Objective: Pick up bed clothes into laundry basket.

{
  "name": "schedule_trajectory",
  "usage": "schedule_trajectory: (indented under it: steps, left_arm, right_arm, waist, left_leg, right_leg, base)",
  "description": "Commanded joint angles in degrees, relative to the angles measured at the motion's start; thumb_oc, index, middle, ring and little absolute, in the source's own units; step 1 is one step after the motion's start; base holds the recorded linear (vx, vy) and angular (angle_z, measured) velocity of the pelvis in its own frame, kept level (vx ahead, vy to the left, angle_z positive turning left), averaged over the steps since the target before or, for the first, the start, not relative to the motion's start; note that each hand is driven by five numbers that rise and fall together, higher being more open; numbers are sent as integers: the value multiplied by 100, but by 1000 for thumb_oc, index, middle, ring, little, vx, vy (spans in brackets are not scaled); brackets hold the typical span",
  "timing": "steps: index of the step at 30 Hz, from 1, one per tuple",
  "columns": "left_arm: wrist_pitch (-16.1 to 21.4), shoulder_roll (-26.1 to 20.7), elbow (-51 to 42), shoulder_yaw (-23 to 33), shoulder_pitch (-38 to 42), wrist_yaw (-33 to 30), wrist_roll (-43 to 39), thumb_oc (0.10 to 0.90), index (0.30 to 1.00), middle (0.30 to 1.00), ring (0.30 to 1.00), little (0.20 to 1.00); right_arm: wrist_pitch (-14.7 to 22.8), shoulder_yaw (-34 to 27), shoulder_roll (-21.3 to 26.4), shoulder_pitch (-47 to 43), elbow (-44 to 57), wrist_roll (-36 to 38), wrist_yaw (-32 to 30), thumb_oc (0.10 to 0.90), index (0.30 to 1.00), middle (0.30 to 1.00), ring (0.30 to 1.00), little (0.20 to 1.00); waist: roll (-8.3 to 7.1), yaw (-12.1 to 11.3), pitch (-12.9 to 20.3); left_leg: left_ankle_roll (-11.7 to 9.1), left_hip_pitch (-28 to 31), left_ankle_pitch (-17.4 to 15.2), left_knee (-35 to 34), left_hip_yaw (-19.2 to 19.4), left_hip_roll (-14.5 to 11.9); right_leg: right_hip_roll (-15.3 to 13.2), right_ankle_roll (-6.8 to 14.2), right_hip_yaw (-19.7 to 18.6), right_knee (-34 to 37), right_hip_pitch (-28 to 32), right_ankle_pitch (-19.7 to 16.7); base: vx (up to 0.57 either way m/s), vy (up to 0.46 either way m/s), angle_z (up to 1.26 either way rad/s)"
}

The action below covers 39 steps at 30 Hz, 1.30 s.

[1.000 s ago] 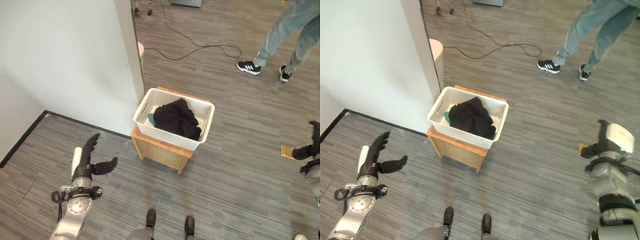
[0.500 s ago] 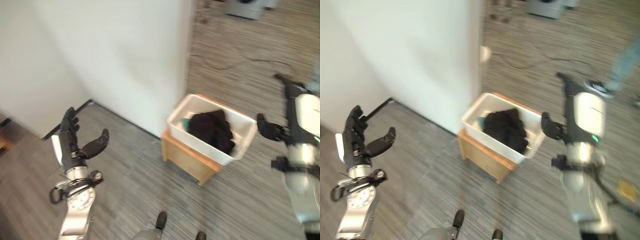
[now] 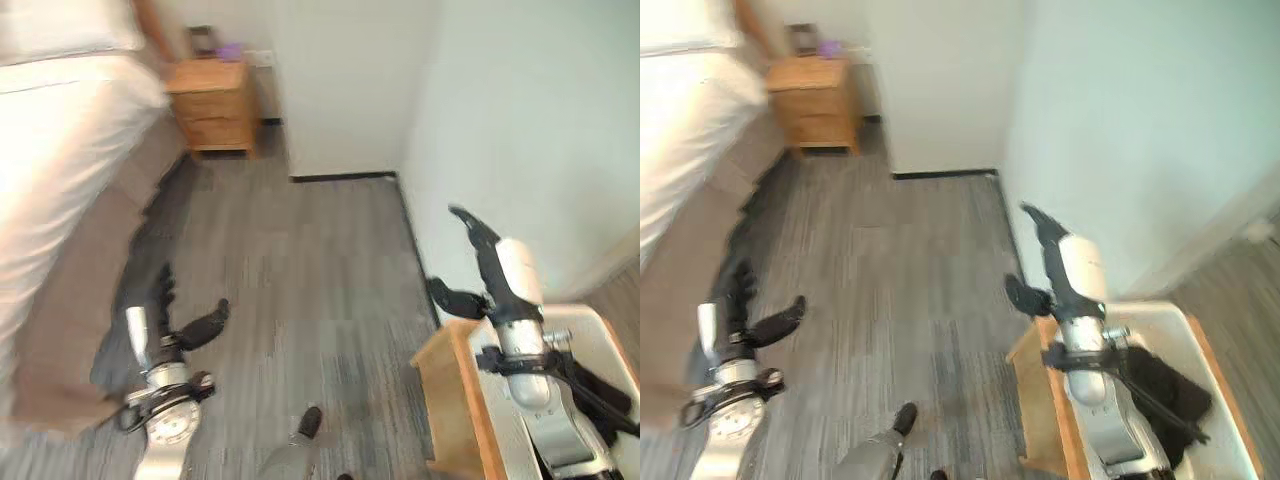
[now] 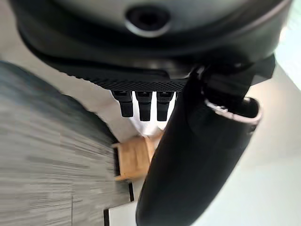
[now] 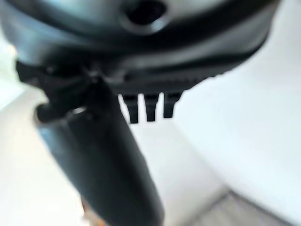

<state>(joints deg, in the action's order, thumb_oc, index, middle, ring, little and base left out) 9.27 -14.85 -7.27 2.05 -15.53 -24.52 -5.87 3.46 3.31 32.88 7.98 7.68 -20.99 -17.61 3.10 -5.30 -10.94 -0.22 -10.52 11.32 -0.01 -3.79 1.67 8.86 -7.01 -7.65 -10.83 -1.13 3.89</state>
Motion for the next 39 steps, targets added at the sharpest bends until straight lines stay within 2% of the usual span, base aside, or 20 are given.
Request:
schedule_trajectory:
  steps: [1,3,6,8,9,10,11,12,14,15,16,17,19,20,21,24,26,29,34,39]
  left_arm:
    - [647,-478,-257,832,501,-197,-86,800,900,900,900,900]
    - [683,-442,-189,857,567,-165,-405,800,900,900,900,900]
    - [827,-351,-69,883,703,122,-1216,800,900,900,900,900]
    - [896,-302,4,891,819,258,-1627,800,900,900,900,900]
    - [913,-264,12,878,830,288,-1729,800,900,900,900,900]
    - [836,-172,-87,923,663,568,-1860,800,900,900,900,900]
    - [826,-168,-98,927,652,578,-1867,800,900,900,900,900]
    - [799,-182,-82,961,642,636,-1854,800,900,900,900,900]
    - [762,-213,-71,925,687,799,-1874,800,900,900,900,900]
    - [753,-237,-62,918,721,868,-1920,800,900,900,900,900]
    - [785,-259,-99,886,740,907,-1973,800,900,900,900,900]
    - [881,-332,-76,757,904,908,-2097,800,900,900,900,900]
    - [870,-309,-106,563,1020,1080,-2195,800,900,900,900,900]
    - [871,-308,-104,564,1025,1084,-2198,800,900,900,900,900]
    - [879,-294,-88,410,1129,1223,-2232,800,900,900,900,900]
    - [878,-243,-28,110,1264,1382,-2266,800,900,900,900,900]
    - [856,-199,-3,33,1318,1500,-2267,800,900,900,900,900]
    - [833,-181,46,-118,1348,1512,-2222,800,900,900,900,900]
    - [778,-167,35,-42,1000,1493,-2055,800,900,900,900,900]
    - [669,-248,39,104,708,1537,-1842,800,900,900,900,900]
  right_arm:
    - [495,-682,-234,-511,432,420,-493,800,900,900,900,900]
    - [663,-750,-614,-494,254,1260,-362,800,900,900,900,900]
    - [833,-890,-1086,-454,51,2331,-98,800,900,900,900,900]
    - [903,-1008,-1208,-471,15,2507,-45,800,900,900,900,900]
    - [906,-1059,-1271,-470,-24,2567,-23,800,900,900,900,900]
    - [939,-1143,-1389,-408,36,2741,118,800,900,900,900,900]
    - [938,-1147,-1386,-401,40,2747,129,800,900,900,900,900]
    - [933,-1178,-1418,-418,23,2790,166,800,900,900,900,900]
    - [998,-1206,-1528,-489,-1,2889,228,800,900,900,900,900]
    - [1010,-1193,-1559,-559,12,2923,279,800,900,900,900,900]
    - [1008,-1128,-1614,-674,32,2945,362,800,900,900,900,900]
    - [1051,-1030,-1690,-800,20,2958,361,800,900,900,900,900]
    - [1039,-1047,-1706,-740,26,2939,384,800,900,900,900,900]
    - [1038,-1049,-1705,-742,28,2939,384,800,900,900,900,900]
    - [1055,-1084,-1700,-664,2,2961,414,800,900,900,900,900]
    - [1126,-1106,-1693,-559,1,2974,517,800,900,900,900,900]
    - [1124,-1108,-1610,-572,-6,3012,577,800,900,900,900,900]
    - [1140,-1020,-1466,-660,-18,3107,648,800,900,900,900,900]
    - [1097,-812,-1322,-624,-25,3280,888,800,900,900,900,900]
    - [975,-693,-1176,-537,18,3274,1026,800,900,900,900,900]
  waist:
    - [-536,160,190]
    - [-649,310,217]
    - [-730,508,318]
    - [-747,597,390]
    - [-711,667,484]
    - [-565,724,591]
    - [-569,735,599]
    - [-535,715,620]
    - [-510,701,598]
    - [-525,728,532]
    - [-557,767,375]
    - [-523,802,184]
    - [-493,958,155]
    - [-485,949,162]
    - [-456,1133,153]
    - [-471,1445,142]
    - [-531,1542,196]
    - [-567,1617,314]
    - [-511,1470,530]
    - [-474,1373,605]
  left_leg:
    - [-377,-157,-1008,835,838,-555]
    - [-429,98,-1108,992,1060,-976]
    - [-619,716,-1248,965,1793,-1619]
    - [-740,972,-1226,955,2268,-1848]
    - [-847,1147,-1317,826,2624,-1967]
    - [-839,1383,-1380,329,2893,-1719]
    - [-820,1404,-1362,271,2891,-1685]
    - [-778,1399,-1424,124,2804,-1521]
    - [-590,1442,-1520,-69,2649,-1242]
    - [-463,1492,-1586,-120,2569,-1085]
    - [-330,1448,-1487,-118,2613,-957]
    - [-243,1393,-1462,-156,2388,-907]
    - [-219,1367,-1430,-243,2044,-808]
    - [-224,1346,-1405,-243,2052,-821]
    - [-208,1345,-1405,-329,1733,-699]
    - [-125,1374,-1495,-365,1152,-379]
    - [-128,1303,-1497,-300,919,-226]
    - [-139,1339,-1522,-232,808,-171]
    - [-197,1442,-1510,-290,835,-274]
    - [-249,1576,-1481,-405,821,-379]
  right_leg:
    - [-967,1053,782,891,496,331]
    - [-1245,1139,1365,971,417,221]
    - [-1547,1219,2078,1096,383,128]
    - [-1722,1244,2545,1119,414,63]
    - [-1789,1280,2781,1143,498,180]
    - [-1869,1386,3089,1074,554,70]
    - [-1893,1405,3100,1062,551,68]
    - [-1966,1441,3118,939,510,31]
    - [-2270,1549,3205,311,291,-76]
    - [-2508,1674,3101,-195,74,-237]
    - [-2763,1777,2972,-679,-245,-772]
    - [-2721,1904,2189,-1208,-724,-816]
    - [-2176,1804,1341,-823,-867,-422]
    - [-2159,1789,1340,-796,-879,-456]
    - [-1713,1732,649,-305,-895,-158]
    - [-1071,1725,-607,178,-865,-59]
    - [-943,1732,-1095,285,-741,-129]
    - [-1024,1723,-1203,474,-541,-306]
    - [-1210,1687,-1068,881,-242,-340]
    - [-1268,1620,-919,984,-70,-251]
  base:
    - [-344,41,224]
    - [-304,72,126]
    - [-212,134,185]
    - [-110,156,153]
    - [7,298,152]
    - [52,271,169]
    - [25,291,207]
    - [27,202,138]
    - [46,294,63]
    - [-90,280,72]
    - [-206,285,102]
    - [-256,193,91]
    - [-68,107,70]
    - [78,101,101]
    - [103,83,95]
    - [91,91,100]
    - [42,-25,174]
    - [106,-118,119]
    - [82,-81,12]
    - [60,-68,1]
